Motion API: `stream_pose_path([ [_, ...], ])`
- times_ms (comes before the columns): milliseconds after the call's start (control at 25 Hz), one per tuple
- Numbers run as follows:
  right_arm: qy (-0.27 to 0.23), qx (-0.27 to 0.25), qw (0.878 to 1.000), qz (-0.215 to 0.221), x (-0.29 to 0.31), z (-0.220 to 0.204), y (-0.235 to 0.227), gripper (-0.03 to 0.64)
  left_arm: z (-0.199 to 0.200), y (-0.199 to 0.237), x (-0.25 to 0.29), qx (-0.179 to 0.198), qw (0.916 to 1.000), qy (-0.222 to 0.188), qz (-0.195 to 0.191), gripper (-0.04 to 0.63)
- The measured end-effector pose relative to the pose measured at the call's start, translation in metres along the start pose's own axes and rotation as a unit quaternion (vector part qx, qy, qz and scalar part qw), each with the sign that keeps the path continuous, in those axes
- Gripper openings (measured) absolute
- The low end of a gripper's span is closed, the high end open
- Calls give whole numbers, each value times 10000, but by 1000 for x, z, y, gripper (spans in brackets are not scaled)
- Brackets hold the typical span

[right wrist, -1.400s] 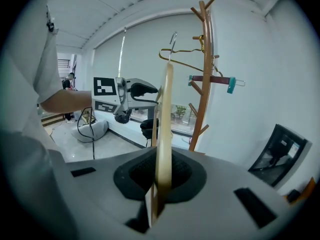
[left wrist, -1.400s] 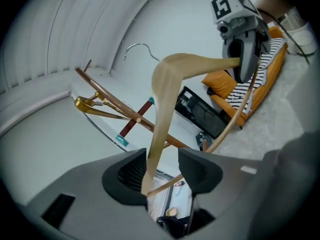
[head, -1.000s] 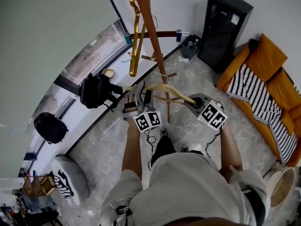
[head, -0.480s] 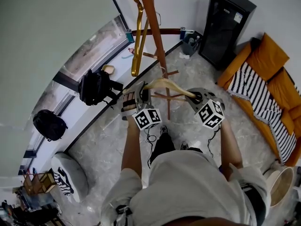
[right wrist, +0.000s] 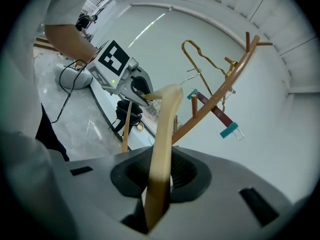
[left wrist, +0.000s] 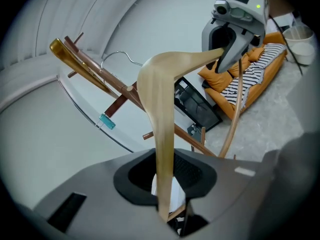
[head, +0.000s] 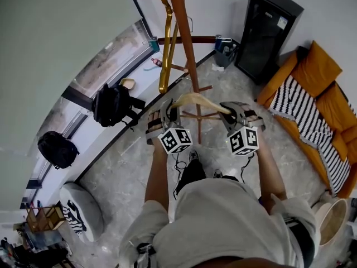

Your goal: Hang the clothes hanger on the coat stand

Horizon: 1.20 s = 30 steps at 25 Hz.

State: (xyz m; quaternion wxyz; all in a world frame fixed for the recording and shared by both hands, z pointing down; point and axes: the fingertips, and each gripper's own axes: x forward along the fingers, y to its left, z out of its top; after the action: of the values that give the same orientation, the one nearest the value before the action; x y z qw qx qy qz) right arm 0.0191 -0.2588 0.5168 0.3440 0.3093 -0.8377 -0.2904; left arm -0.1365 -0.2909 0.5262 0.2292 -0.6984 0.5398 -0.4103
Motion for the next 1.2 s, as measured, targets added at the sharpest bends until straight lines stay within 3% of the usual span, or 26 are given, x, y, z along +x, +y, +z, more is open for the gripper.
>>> stream_pose_path([
  [1200,594,173,9981,38,69,-42,-22,57,-11,0,75,114,9996,50,-234,89],
])
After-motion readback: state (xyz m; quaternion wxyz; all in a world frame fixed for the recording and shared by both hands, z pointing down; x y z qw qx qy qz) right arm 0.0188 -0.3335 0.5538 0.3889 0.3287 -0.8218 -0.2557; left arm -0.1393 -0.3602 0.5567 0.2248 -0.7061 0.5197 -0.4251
